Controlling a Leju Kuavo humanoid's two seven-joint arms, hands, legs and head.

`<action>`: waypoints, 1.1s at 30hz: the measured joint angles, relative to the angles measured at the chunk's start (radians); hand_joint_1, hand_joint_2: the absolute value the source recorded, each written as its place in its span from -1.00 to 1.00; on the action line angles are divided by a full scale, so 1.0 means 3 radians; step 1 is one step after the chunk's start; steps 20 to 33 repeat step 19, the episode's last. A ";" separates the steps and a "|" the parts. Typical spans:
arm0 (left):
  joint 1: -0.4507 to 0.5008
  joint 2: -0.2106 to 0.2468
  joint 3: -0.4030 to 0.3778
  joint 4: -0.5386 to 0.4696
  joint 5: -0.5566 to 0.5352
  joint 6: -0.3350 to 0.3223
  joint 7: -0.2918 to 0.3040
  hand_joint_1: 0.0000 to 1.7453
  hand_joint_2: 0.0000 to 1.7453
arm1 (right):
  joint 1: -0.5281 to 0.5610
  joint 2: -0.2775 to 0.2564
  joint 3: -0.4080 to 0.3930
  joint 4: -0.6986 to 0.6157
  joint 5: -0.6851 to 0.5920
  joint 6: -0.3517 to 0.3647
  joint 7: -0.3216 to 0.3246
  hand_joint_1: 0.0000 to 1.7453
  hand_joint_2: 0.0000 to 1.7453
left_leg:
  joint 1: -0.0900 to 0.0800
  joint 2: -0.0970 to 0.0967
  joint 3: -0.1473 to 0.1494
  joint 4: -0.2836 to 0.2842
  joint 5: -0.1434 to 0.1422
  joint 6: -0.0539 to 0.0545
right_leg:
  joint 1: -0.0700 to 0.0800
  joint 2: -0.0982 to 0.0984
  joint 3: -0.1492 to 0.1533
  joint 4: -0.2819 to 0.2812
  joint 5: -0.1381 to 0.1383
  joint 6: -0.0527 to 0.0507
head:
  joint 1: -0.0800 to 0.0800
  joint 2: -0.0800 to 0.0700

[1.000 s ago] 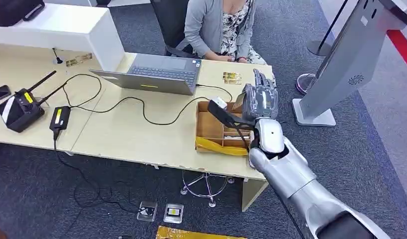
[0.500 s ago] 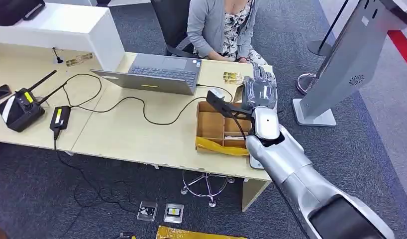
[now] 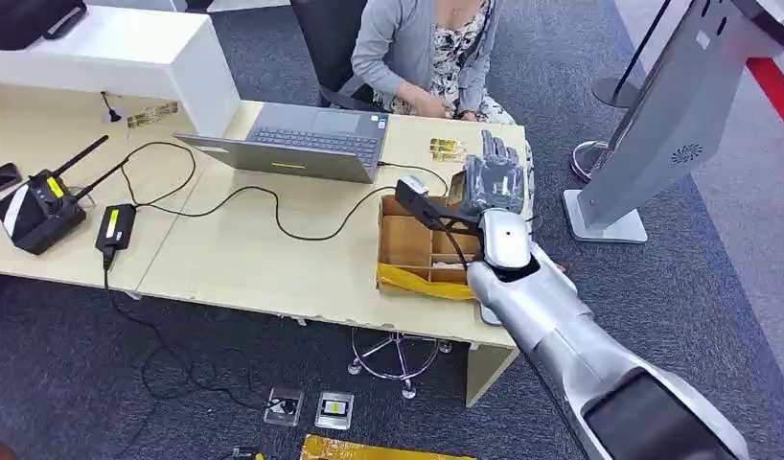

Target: Pass the card to the sensor for recognition and then transmit it.

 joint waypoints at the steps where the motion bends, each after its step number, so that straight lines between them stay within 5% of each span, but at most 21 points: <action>1: 0.0000 0.0000 0.0000 0.0000 0.0001 0.0000 0.0000 -1.00 -1.00 | -0.0008 0.0013 0.0006 0.0022 -0.0005 -0.0005 -0.0005 1.00 1.00 | 0.0000 0.0000 0.0000 0.0000 0.0000 0.0000 | 0.0000 0.0000 0.0000 0.0000 0.0000 0.0000 | 0.0000 0.0000; 33: 0.0006 0.0001 0.0000 0.0003 -0.0014 0.0045 0.0000 -1.00 -1.00 | -0.0093 0.0094 0.0080 0.0206 -0.0059 -0.0075 -0.0006 1.00 1.00 | 0.0000 0.0000 0.0000 0.0000 0.0000 0.0000 | 0.0000 0.0000 0.0000 0.0000 0.0000 0.0000 | 0.0000 0.0000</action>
